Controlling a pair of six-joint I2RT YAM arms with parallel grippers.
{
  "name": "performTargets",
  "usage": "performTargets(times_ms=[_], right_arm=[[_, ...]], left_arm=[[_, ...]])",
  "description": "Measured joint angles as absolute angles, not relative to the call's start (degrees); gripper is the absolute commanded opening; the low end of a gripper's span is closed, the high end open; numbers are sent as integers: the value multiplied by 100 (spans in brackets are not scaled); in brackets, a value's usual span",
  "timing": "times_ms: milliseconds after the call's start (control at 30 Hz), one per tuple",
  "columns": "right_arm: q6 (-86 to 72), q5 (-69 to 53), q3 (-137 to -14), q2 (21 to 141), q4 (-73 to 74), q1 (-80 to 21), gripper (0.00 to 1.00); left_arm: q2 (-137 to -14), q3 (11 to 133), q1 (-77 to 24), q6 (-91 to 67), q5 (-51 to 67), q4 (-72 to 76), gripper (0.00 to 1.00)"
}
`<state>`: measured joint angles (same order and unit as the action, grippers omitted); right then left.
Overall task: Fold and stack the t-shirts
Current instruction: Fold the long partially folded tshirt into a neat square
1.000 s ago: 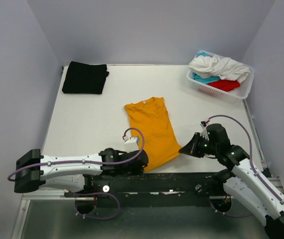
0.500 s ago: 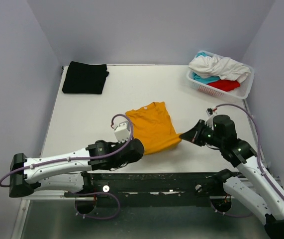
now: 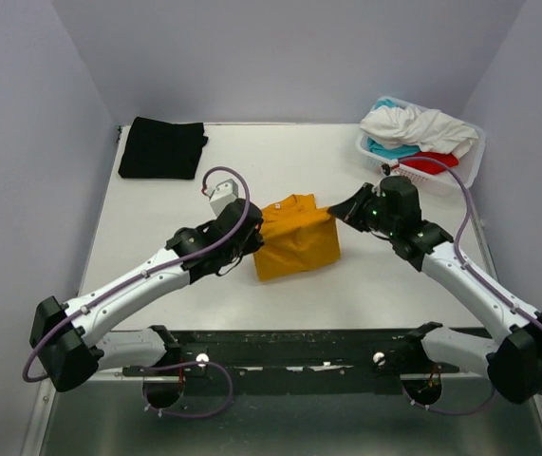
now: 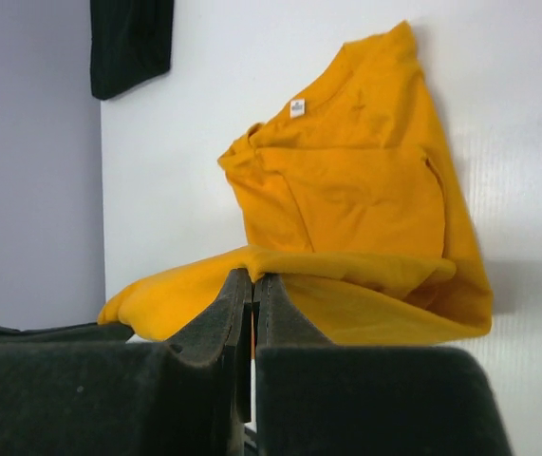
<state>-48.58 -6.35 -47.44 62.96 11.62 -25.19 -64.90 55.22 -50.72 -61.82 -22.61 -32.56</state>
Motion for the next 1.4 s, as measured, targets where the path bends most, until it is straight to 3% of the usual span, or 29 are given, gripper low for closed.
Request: performTargets(times_ms=[633, 733, 767, 800, 867, 933, 967, 1167, 1400], right_arm=[[-4362, 427, -5927, 9102, -36, -2517, 1], [-4307, 429, -6136, 9594, -213, -2517, 7], [-4298, 429, -6217, 9765, -266, -2517, 12], [-4294, 427, -6289, 9931, -327, -2517, 20], [-4261, 405, -6451, 10252, -388, -2512, 62], [-4230, 381, -6654, 10545, -373, -2502, 94], [-4191, 368, -6775, 10661, -340, -2493, 100], [-4095, 226, -6963, 10656, -368, -2462, 100], [-4263, -884, -6757, 10521, -897, -2443, 100]], left_arm=[[-8895, 6882, -3153, -5280, -1293, -2930, 0], [-9196, 6945, -2993, -5258, -1179, -2895, 0], [-9310, 6978, -2939, -5260, -1149, -2893, 5], [-9371, 6997, -2899, -5264, -1127, -2888, 19], [-9489, 7006, -2808, -5282, -1044, -2845, 67], [-9577, 7022, -2709, -5293, -978, -2845, 98], [-9603, 7057, -2679, -5247, -958, -2884, 99], [-9605, 7415, -2615, -5113, -749, -2853, 99], [-9623, 7387, -2615, -4838, 408, -2187, 98]])
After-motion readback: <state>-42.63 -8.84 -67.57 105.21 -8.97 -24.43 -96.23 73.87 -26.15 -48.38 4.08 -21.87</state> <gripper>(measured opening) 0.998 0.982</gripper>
